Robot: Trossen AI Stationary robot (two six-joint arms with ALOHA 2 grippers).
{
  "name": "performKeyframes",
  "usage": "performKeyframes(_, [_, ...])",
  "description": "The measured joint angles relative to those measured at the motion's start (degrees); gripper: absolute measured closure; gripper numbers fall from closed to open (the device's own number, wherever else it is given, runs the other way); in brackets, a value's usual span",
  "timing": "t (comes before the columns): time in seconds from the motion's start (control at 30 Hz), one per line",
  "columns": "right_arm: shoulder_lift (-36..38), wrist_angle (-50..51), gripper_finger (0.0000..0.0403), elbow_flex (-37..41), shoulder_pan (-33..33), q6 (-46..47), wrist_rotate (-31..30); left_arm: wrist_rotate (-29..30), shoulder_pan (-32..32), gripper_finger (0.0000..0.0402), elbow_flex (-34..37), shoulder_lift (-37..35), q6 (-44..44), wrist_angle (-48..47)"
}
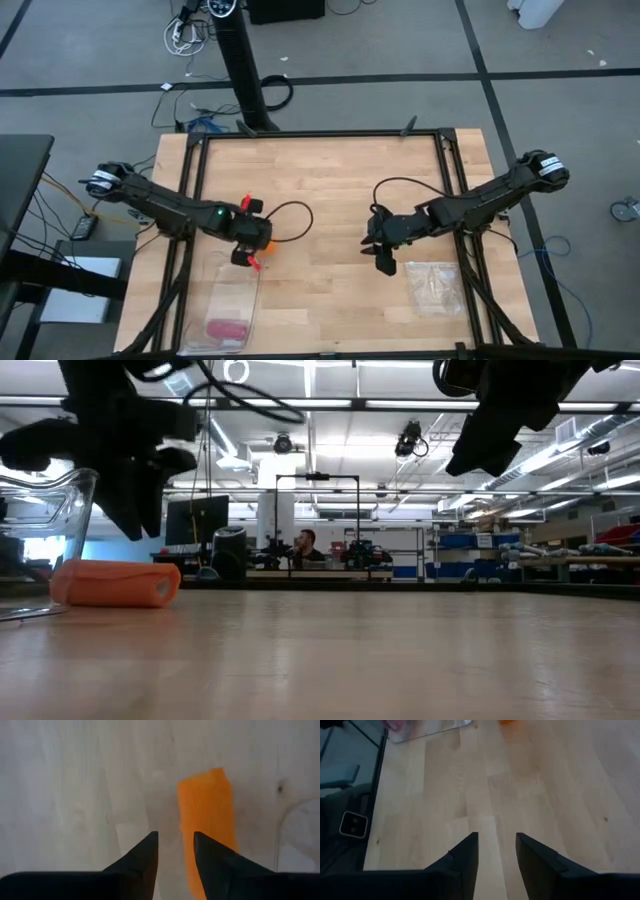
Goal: Roll bandage
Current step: Adjust the orange bandage
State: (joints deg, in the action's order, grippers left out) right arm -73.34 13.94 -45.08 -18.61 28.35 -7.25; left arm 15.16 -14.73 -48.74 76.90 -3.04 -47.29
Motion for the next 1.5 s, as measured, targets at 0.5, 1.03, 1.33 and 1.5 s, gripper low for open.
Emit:
performKeyframes(0.5, [0.1, -0.2, 0.0235, 0.0, 0.3, -1.5, -0.1, -17.6, 7.3, 0.019, 1.1, 7.4, 6.7, 5.2])
performKeyframes(1.03, [0.1, -0.7, 0.0238, 0.0, 0.3, -2.0, -0.1, -17.7, 7.2, 0.0254, 1.3, 8.7, 9.0, 8.3])
performKeyframes(1.33, [0.1, -0.7, 0.0238, 0.0, 0.3, -2.0, -0.1, -15.3, 7.2, 0.0323, 0.0, 8.8, 10.2, 7.3])
performKeyframes(1.5, [0.1, -1.0, 0.0238, 0.0, 0.3, -2.5, -0.1, -7.5, 7.2, 0.0326, -3.4, 8.9, 13.6, 5.6])
